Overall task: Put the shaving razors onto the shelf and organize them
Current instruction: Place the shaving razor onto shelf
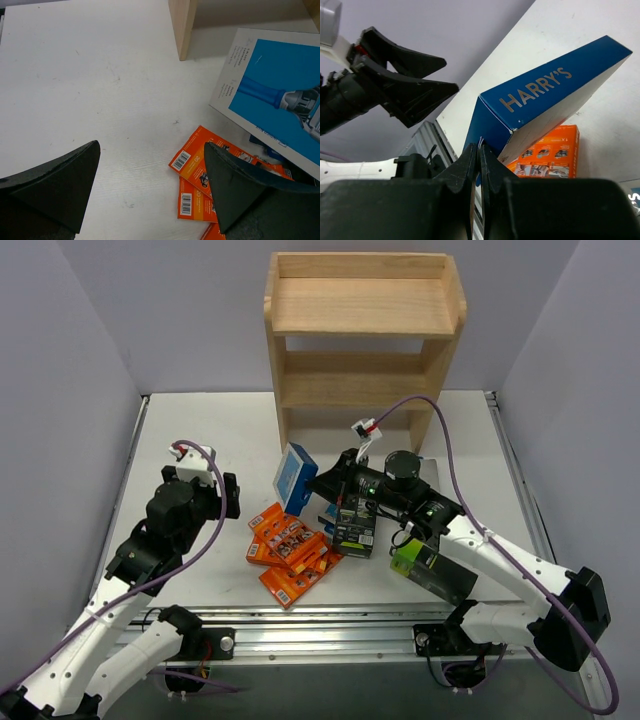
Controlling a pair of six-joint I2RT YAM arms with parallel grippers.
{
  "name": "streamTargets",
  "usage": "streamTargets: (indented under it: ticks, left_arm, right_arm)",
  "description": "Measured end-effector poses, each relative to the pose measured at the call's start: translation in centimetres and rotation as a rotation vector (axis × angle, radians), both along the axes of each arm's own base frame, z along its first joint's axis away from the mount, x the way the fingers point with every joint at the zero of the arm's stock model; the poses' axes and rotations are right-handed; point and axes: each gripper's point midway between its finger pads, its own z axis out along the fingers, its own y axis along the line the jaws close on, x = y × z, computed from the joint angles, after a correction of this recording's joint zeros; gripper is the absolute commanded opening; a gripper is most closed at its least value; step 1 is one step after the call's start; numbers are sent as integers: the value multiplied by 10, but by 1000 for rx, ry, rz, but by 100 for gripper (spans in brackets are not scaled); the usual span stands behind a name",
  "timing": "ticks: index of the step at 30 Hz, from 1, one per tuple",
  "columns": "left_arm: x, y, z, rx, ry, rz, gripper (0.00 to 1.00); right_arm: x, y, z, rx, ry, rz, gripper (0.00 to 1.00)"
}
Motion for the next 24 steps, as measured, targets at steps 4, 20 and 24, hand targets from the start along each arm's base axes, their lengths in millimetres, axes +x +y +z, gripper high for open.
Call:
streamTargets:
  ticks: [4,20,24]
  left_arm:
    - [0,2,2,1,-7,10,94]
    - [-1,2,3,-1,-13,11,94]
    - [-2,1,3,-1,-13,7,94]
  right_arm:
    - [-4,3,26,8,-21,34,0]
    - [-3,-30,229,221,-352,-93,0]
    - [12,-50,262,268,-394,-203,0]
